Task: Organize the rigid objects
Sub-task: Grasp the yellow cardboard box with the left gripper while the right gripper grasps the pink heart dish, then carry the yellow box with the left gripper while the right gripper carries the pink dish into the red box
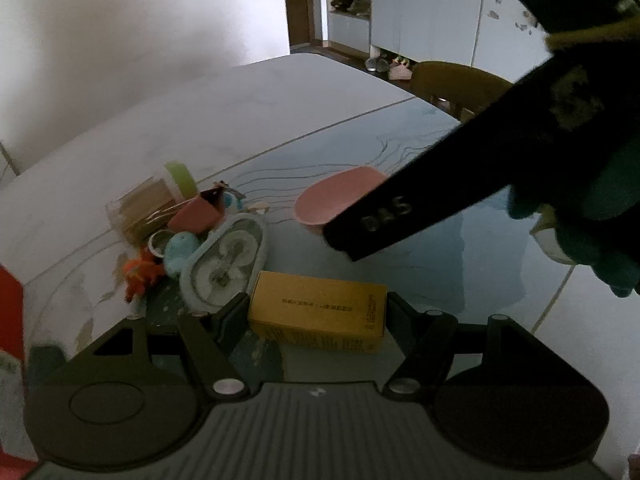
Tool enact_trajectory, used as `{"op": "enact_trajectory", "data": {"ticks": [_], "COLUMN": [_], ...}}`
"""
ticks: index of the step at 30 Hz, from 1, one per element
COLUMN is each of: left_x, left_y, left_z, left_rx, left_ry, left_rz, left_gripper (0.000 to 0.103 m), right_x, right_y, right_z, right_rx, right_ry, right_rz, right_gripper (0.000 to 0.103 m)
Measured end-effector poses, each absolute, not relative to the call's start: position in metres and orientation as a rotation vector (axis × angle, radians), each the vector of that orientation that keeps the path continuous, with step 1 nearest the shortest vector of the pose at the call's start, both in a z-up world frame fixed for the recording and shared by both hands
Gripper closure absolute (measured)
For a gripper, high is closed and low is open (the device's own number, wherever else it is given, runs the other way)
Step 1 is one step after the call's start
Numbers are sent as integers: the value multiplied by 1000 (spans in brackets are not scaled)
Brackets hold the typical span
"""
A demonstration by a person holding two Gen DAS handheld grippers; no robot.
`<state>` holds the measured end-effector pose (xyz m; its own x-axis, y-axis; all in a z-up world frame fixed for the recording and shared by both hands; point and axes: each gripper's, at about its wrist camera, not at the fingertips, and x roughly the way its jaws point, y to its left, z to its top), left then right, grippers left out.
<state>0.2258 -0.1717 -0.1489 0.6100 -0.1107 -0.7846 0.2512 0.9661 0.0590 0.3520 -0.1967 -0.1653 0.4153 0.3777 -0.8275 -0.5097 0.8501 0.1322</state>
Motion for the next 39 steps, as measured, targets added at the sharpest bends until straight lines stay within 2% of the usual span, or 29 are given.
{"op": "enact_trajectory", "data": {"ticks": [17,39], "left_x": [176,134], "left_y": [-116,-4], "left_z": [-86,-28], "left_rx": [52,-5], "left_ry": [828,760], "left_rz": [-76,47], "left_gripper": [31,31], "right_x": [287,231], "right_y": [-185,-88], "right_z": [-104,-50], "right_rx": [-142,-170], "right_ry": [904,824], "right_rz": [599,698], "right_gripper": [50,50]}}
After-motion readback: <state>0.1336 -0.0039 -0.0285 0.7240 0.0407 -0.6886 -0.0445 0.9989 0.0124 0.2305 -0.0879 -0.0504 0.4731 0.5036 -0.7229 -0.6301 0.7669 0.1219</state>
